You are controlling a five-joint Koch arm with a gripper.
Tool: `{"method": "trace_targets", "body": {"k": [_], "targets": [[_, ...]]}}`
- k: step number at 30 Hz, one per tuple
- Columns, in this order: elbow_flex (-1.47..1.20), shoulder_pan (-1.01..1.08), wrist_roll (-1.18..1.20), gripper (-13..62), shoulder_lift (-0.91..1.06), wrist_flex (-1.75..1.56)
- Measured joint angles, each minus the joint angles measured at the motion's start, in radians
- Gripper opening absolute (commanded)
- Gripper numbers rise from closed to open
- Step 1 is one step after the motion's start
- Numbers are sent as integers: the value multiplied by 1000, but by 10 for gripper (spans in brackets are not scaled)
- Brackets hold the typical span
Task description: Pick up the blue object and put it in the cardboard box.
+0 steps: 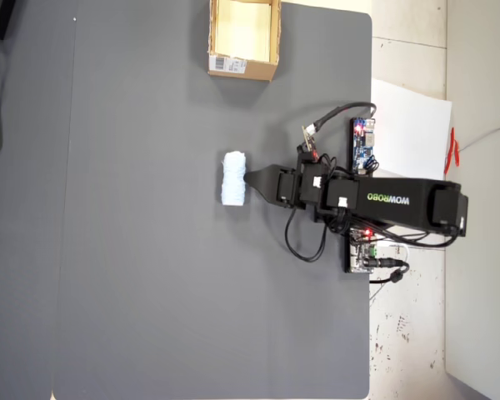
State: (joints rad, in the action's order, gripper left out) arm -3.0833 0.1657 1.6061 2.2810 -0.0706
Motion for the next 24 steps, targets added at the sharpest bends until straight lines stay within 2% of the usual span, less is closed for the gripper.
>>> {"method": "trace_targets", "body": {"k": [13,24], "targets": [[11,-2,-3,328,2,14],[164,-14,-6,328,0,305]]}}
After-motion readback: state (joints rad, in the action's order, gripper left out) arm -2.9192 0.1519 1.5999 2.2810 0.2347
